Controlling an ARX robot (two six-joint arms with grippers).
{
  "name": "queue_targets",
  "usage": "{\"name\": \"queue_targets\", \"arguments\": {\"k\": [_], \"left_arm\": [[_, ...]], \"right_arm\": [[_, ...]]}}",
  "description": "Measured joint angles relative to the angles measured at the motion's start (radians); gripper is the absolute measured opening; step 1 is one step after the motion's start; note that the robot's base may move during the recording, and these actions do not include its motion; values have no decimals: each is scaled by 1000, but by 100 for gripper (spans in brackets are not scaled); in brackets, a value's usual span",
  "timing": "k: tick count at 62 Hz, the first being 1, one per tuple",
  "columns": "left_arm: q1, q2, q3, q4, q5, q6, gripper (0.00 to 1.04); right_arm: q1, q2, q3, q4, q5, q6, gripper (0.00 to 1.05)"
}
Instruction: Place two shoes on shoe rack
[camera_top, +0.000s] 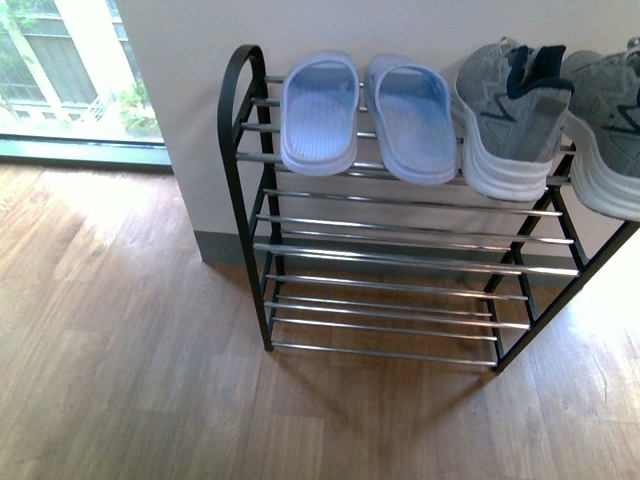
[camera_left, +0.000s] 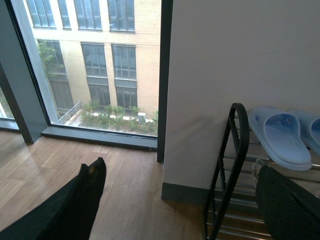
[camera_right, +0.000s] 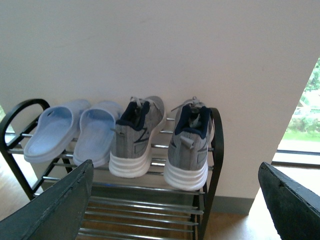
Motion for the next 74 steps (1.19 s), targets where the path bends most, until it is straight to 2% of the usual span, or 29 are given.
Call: {"name": "queue_targets", "arguments": {"k": [74], "left_arm": [[0,0,0,0,0,3,95]], "right_arm": [[0,0,0,-2,-2,2,96]]}}
